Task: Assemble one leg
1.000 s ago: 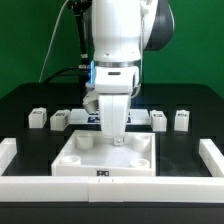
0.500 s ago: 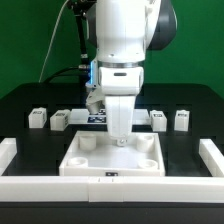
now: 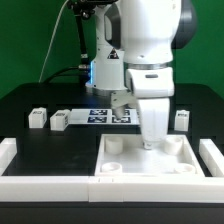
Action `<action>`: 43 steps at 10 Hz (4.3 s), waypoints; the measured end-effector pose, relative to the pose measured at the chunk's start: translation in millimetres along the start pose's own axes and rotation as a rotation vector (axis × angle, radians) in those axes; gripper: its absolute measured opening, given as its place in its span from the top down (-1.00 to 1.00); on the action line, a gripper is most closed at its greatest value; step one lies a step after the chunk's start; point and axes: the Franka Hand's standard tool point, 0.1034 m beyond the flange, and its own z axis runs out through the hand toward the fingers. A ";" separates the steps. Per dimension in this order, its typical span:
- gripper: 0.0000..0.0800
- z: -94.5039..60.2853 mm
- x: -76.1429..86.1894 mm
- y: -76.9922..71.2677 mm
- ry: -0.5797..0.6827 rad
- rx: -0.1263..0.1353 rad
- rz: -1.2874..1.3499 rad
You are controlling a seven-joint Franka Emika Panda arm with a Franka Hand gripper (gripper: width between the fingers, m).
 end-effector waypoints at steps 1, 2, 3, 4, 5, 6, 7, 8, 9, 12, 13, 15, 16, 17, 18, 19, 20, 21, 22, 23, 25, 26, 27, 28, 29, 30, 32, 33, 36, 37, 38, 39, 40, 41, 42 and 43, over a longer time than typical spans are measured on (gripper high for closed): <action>0.85 -0.3 7.2 0.2 -0.001 0.008 0.016; 0.85 -1.0 13.8 0.6 -0.001 0.012 0.024; 0.85 -1.6 17.9 0.8 -0.002 0.015 0.030; 0.85 -2.1 17.8 0.7 -0.006 0.024 0.031; 0.85 -2.1 17.8 0.7 -0.006 0.024 0.031; 0.85 -2.1 17.6 0.7 -0.005 0.024 0.031; 0.64 -1.9 17.3 0.5 -0.006 0.024 0.031; 0.64 -1.8 17.2 0.5 -0.006 0.024 0.032; 0.15 -1.8 17.1 0.5 -0.006 0.024 0.032; -0.53 -1.8 16.9 0.4 -0.006 0.024 0.032; -0.60 -1.8 16.9 0.4 -0.006 0.025 0.032; -0.62 -1.7 16.8 0.4 -0.006 0.025 0.032; -0.62 -1.8 16.7 0.4 -0.006 0.025 0.032; -0.62 -2.8 16.7 0.1 -0.006 0.024 0.032; -0.62 -11.5 18.2 -4.1 -0.013 0.020 0.086; -0.62 -25.4 20.8 -12.5 -0.022 0.011 0.124; -0.62 -39.5 25.9 -22.8 -0.030 -0.001 0.179; -0.62 -46.6 30.3 -30.4 -0.038 0.000 0.199; -0.62 -47.4 29.8 -31.1 -0.042 0.006 0.203; -0.62 -46.0 29.2 -30.9 -0.041 0.006 0.234; -0.62 -45.6 29.3 -31.2 -0.041 0.006 0.289; -0.62 -45.5 29.6 -31.3 -0.041 0.005 0.377; -0.62 -45.5 29.9 -31.4 -0.040 0.003 0.494; -0.62 -45.5 30.0 -31.4 -0.040 0.002 0.581; -0.62 -44.7 30.5 -34.7 -0.036 0.002 0.704; -0.62 -42.1 30.5 -47.0 -0.035 0.010 0.869; -0.62 -40.5 32.7 -62.8 -0.044 0.019 1.086; -0.62 -38.8 37.0 -71.7 -0.047 0.030 1.240; -0.62 -34.6 51.4 -86.1 -0.051 0.064 1.566; -0.62 -34.7 53.0 -86.1 -0.049 0.071 1.655; -0.62 -34.7 54.2 -86.3 -0.049 0.077 1.750; -0.62 -34.6 55.9 -86.8 -0.050 0.082 1.820; -0.62 -33.8 58.3 -87.9 -0.051 0.090 1.918; -0.62 -28.9 65.7 -94.1 -0.045 0.087 1.943; -0.62 -25.0 77.0 -104.9 -0.057 0.091 1.919; -0.62 -22.5 81.4 -110.4 -0.052 0.088 1.904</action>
Offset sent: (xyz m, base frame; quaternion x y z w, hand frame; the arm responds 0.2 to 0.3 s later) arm 0.0131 0.0163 0.0062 0.0146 -0.0082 0.0148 0.9997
